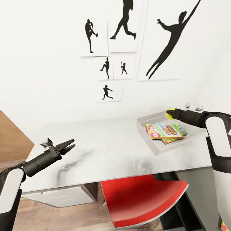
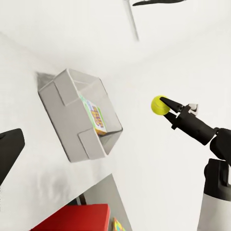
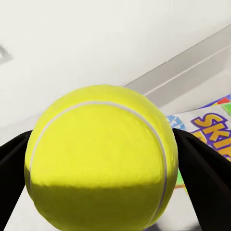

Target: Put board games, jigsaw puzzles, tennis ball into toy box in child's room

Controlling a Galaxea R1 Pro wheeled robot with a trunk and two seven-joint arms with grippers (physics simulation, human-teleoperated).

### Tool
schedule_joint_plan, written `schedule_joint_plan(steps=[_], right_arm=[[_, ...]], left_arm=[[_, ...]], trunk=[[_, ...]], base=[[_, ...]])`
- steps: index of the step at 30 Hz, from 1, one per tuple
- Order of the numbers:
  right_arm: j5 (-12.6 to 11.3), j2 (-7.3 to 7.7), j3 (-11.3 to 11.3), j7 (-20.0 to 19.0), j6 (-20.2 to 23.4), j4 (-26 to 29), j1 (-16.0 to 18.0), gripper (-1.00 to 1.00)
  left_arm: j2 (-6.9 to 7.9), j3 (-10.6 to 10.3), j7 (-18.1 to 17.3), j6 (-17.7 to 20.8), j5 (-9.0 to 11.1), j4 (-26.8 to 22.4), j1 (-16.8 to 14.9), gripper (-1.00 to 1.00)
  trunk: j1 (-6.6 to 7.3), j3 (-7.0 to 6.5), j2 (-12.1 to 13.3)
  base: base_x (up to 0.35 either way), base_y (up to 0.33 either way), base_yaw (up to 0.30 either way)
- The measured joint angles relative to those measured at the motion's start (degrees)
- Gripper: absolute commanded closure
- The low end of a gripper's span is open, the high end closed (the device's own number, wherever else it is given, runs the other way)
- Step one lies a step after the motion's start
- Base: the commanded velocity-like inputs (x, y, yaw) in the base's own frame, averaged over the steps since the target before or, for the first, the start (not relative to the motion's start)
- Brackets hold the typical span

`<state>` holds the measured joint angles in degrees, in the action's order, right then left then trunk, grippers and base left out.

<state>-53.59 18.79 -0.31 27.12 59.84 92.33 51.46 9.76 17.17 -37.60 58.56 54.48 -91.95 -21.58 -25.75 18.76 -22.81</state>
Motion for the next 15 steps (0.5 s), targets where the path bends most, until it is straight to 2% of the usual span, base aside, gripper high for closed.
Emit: schedule_joint_plan(steps=[7,15], right_arm=[[0.0,0.01,0.0,0.0,0.0,0.0,-0.1,1.00],[0.0,-0.01,0.1,0.0,0.0,0.0,-0.1,1.00]], left_arm=[[0.00,0.0,0.0,0.0,0.0,0.0,0.0,-1.00],[0.00,0.1,0.0,0.0,0.2,-0.1,0.3,-1.00]], trunk=[[0.00,0.00,0.0],[0.00,0.00,0.0]], base=[[0.095,-0.100,0.009],[0.028,-0.026,0.001]])
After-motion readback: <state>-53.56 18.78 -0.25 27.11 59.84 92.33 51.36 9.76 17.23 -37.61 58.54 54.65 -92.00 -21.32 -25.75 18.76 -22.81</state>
